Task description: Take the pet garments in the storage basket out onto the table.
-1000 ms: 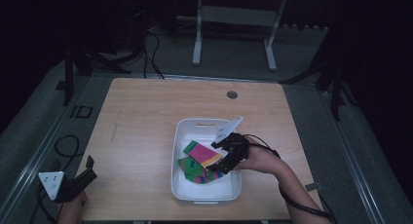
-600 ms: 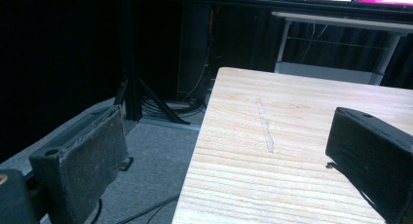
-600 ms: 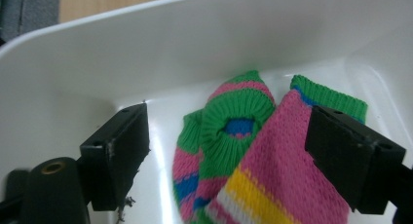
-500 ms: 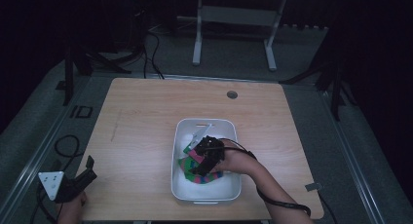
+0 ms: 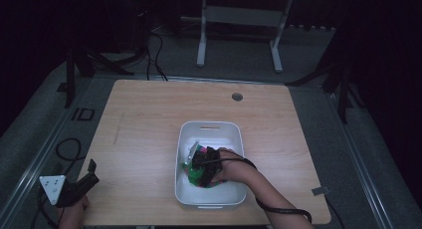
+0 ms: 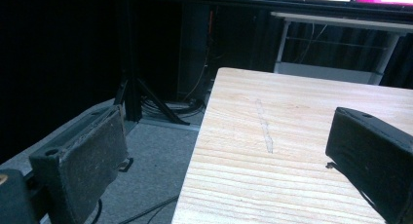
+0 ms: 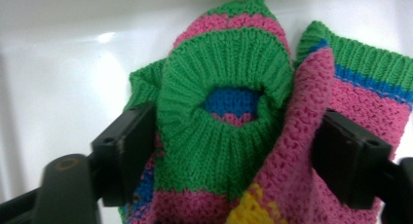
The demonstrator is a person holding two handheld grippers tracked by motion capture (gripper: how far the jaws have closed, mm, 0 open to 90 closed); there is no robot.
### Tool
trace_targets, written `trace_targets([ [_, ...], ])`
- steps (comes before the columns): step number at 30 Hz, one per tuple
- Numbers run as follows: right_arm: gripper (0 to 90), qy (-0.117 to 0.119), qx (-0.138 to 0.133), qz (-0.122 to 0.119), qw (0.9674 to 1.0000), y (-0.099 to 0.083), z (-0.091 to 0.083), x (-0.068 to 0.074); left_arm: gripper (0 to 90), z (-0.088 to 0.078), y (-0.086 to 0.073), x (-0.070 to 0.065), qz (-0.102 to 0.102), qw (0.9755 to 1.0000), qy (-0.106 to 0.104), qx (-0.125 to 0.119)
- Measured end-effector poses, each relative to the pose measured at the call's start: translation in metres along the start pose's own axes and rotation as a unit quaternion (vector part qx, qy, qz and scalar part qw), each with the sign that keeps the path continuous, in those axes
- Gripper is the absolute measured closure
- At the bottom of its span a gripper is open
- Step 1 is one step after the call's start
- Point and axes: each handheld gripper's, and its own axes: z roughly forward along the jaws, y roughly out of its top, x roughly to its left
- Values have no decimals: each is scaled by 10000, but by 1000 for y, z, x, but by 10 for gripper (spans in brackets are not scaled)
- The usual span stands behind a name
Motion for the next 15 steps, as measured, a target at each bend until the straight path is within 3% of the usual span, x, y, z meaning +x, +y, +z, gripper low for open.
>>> trace_targets([
  [2,280,62,-29,35,10000,0,0,0,19,0,0,0,10,10000,4,7],
  [3,362,95,-56,61,9999,-1,-1,-1,18,0,0,0,11,10000,7,-1],
  [4,445,88,-75,46,9999,0,-2,-1,19,0,0,0,16,10000,8,6],
  [6,495,47,-71,-23,10000,0,-2,0,18,0,0,0,20,10000,9,11],
  [8,616,-42,-100,-71,9999,1,-3,0,18,0,0,0,23,10000,14,10],
  [15,660,4,-305,-67,9995,0,-13,-1,18,0,0,0,2,10000,12,21],
])
